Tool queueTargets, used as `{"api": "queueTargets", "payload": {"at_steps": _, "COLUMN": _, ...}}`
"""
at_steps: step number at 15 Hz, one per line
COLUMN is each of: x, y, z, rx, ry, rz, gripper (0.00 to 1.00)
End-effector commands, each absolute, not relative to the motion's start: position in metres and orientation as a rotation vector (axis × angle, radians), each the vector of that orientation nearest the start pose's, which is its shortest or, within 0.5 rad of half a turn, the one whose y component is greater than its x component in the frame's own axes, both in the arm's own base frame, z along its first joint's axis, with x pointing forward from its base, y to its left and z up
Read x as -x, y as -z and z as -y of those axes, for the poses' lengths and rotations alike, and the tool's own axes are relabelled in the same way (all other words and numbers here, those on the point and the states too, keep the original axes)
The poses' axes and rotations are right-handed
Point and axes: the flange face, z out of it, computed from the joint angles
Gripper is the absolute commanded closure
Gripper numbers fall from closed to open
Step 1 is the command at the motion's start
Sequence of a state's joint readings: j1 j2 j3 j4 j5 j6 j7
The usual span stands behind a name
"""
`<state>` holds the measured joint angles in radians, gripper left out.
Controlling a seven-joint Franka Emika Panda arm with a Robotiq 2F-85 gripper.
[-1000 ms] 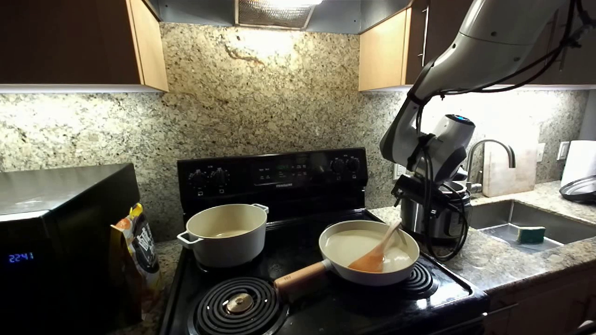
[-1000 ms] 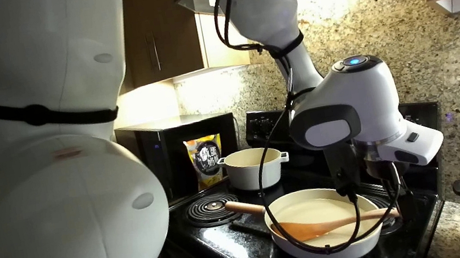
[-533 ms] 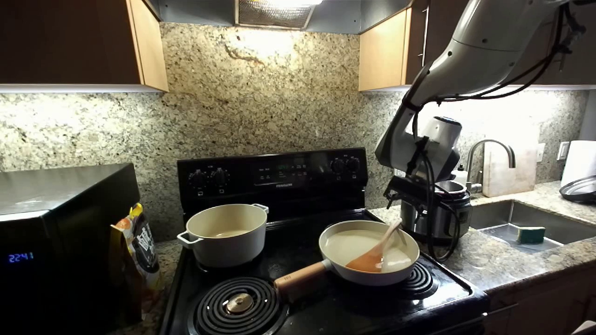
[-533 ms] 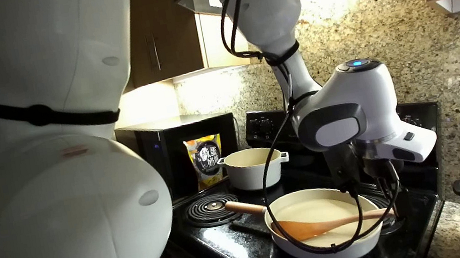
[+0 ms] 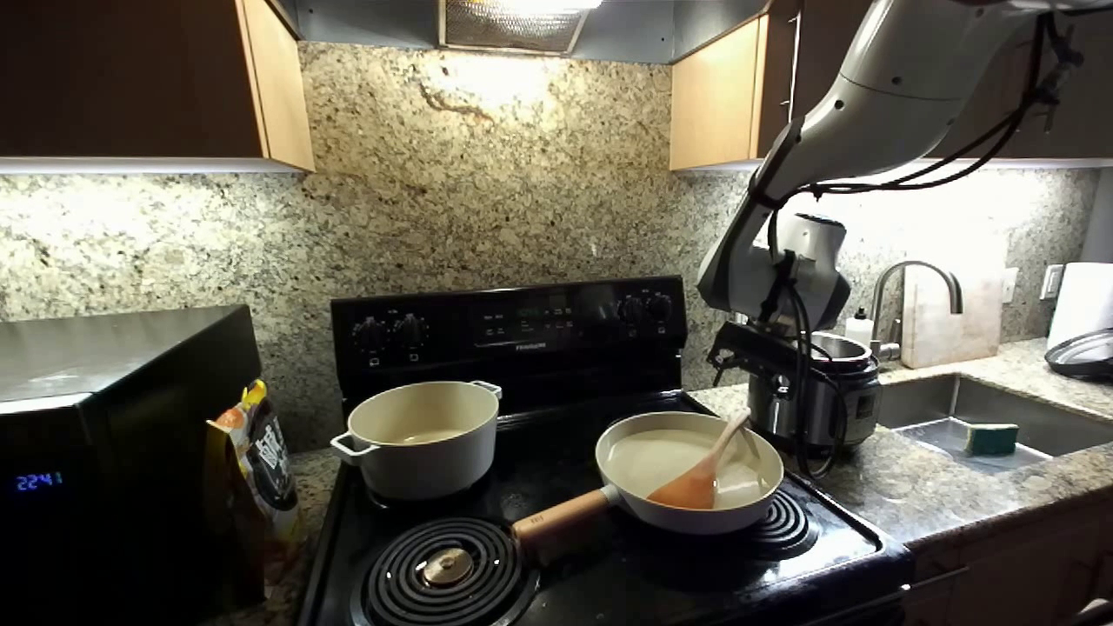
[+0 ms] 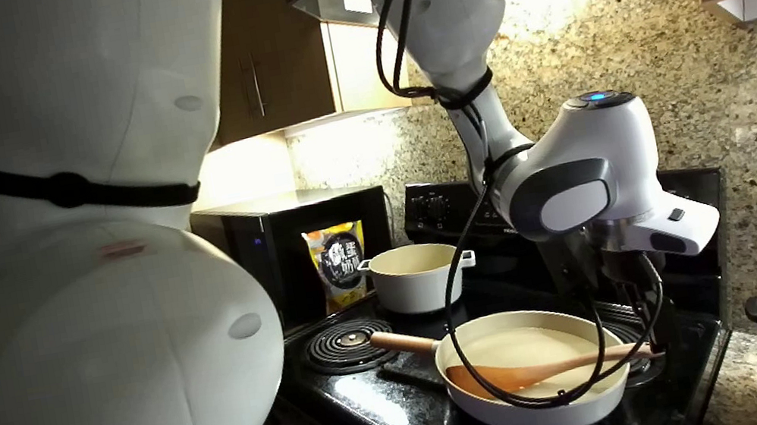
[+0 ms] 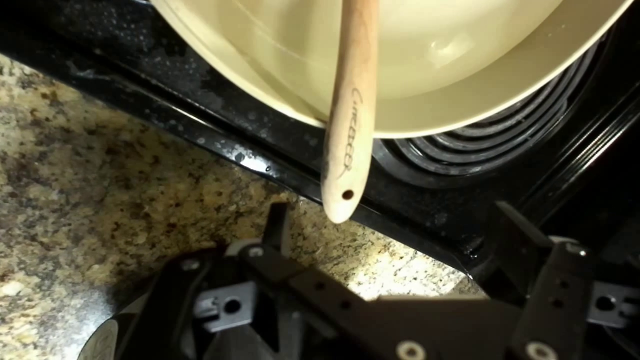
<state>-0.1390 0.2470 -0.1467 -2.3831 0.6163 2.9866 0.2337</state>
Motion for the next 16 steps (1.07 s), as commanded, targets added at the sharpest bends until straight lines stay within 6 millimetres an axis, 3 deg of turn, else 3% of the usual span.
{"api": "queueTargets", "payload": {"at_steps": 1, "x": -0.501, "y": -0.249, "z": 0.188, "rx": 2.487, "ry": 0.491, "rz": -1.55, "gripper": 0.0}}
{"api": "queueTargets", "payload": {"at_steps": 16, "x": -0.496, "y": -0.237, "z": 0.17, "rx": 2.416, "ry": 0.457, "rz": -1.584, "gripper": 0.0}}
